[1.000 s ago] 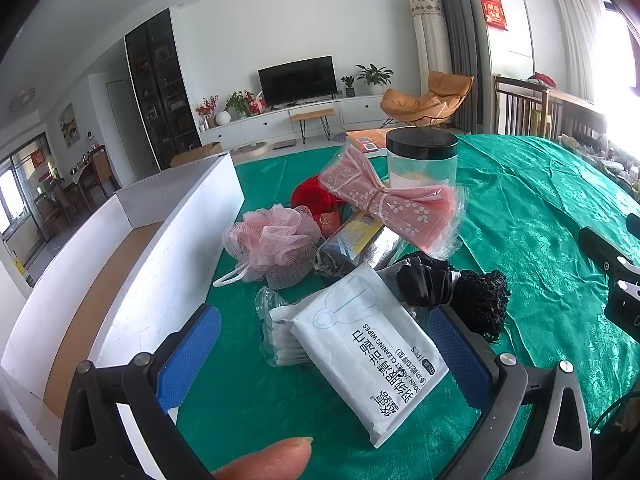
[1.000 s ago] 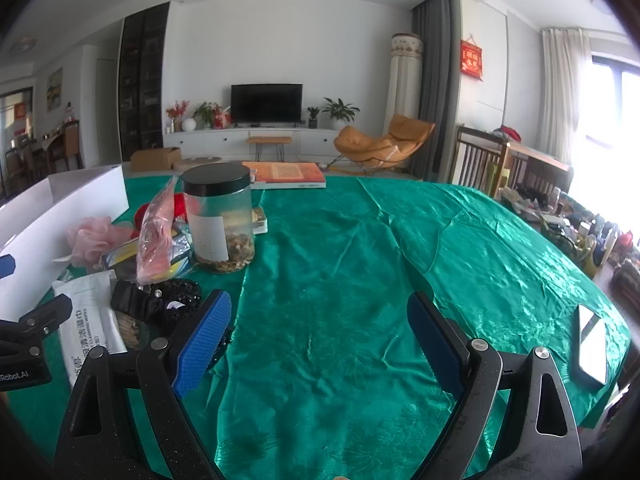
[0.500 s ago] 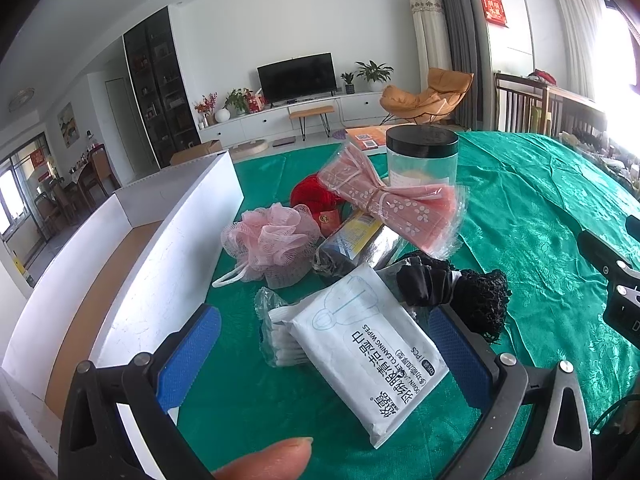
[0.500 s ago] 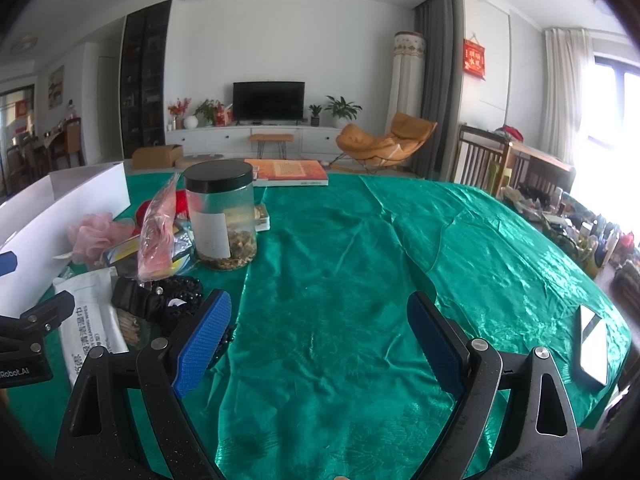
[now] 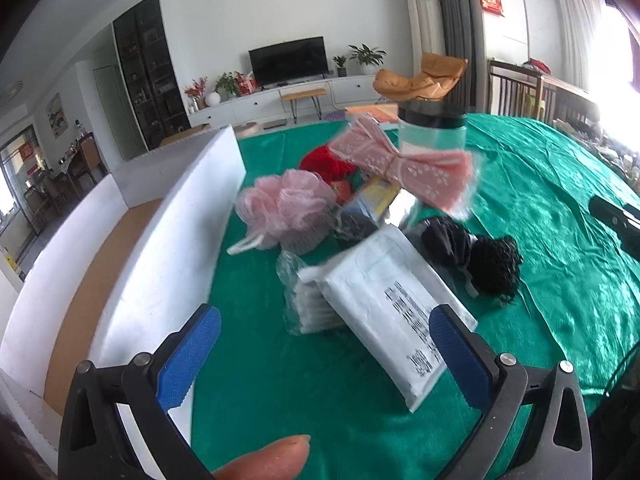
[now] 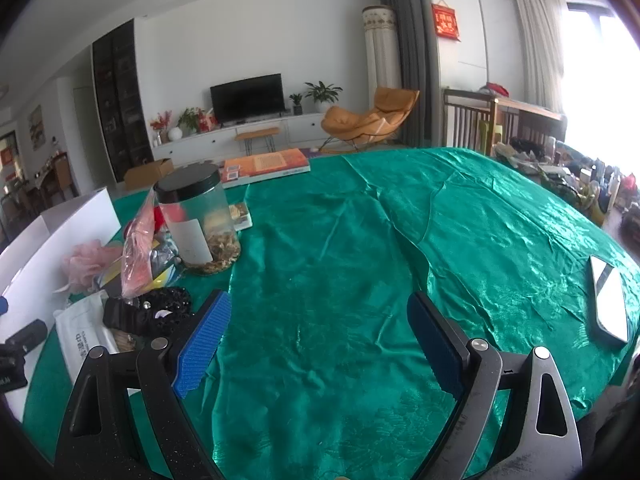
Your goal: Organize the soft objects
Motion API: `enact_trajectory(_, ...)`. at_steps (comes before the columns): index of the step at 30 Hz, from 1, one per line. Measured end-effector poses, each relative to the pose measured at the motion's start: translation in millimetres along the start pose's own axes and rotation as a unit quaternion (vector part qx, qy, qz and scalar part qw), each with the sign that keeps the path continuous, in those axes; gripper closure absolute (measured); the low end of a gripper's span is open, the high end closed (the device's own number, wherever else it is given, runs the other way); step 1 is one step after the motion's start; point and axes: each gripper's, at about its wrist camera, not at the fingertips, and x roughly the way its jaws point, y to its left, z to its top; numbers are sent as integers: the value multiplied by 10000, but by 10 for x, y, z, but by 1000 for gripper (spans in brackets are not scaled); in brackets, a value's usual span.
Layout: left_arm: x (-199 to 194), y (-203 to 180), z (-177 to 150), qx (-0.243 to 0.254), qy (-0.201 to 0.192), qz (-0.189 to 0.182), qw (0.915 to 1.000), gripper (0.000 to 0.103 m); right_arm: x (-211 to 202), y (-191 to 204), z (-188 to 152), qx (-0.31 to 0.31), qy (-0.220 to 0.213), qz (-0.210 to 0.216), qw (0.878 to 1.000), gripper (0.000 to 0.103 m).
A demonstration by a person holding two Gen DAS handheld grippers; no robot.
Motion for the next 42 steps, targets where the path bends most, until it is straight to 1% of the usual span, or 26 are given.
enact_trajectory(2,90,-91,-88,130,270,-255,9992,0,0,17,-2,-63,6,8,10000,11)
enact_trajectory(6,315,-277,-193,351,608,-327,9970,0,7,25,2,-89,20,16,10000,11)
enact_trajectory(8,445,-335,-172,369,704,-289,9964,0,10,16,1,-57,39,23,10000,11)
enact_trajectory(10,572,-373,-101,327,802,-418,9954,0,16,4,-4,-24,62,34,10000,11)
enact_trajectory(12,709,-414,-29,352,890,-414,9945,0,33,-10,-6,-6,97,54,9999,11)
enact_trajectory(14,816,-446,52,408,810,-426,9950,0,59,-10,-6,-7,160,98,9998,11)
enact_trajectory(16,909,-425,160,364,800,-361,9955,0,89,-1,-12,-30,235,152,9996,11)
enact_trajectory(20,1146,-305,311,22,757,-233,9969,0,141,57,-36,-153,376,194,9990,11)
enact_trajectory(21,1204,-269,324,-116,866,-300,9957,0,155,70,-44,-188,414,206,9988,11)
enact_trajectory(22,1249,-223,321,-311,943,-456,9940,0,166,87,-54,-224,450,216,9985,11)
enact_trajectory(23,1263,-183,313,-463,966,-542,9928,0,180,102,-60,-261,490,220,9982,11)
enact_trajectory(29,1275,-202,306,-425,983,-504,9930,0,314,207,-128,-476,855,245,9949,11)
enact_trajectory(32,1280,-202,306,-425,982,-504,9930,0,388,218,-155,-477,1062,327,9927,11)
enact_trajectory(38,1278,-204,305,-426,981,-504,9930,0,535,137,-226,-242,1509,338,9877,11)
enact_trajectory(42,1278,-204,306,-426,980,-504,9930,0,579,47,-255,9,1685,359,9850,11)
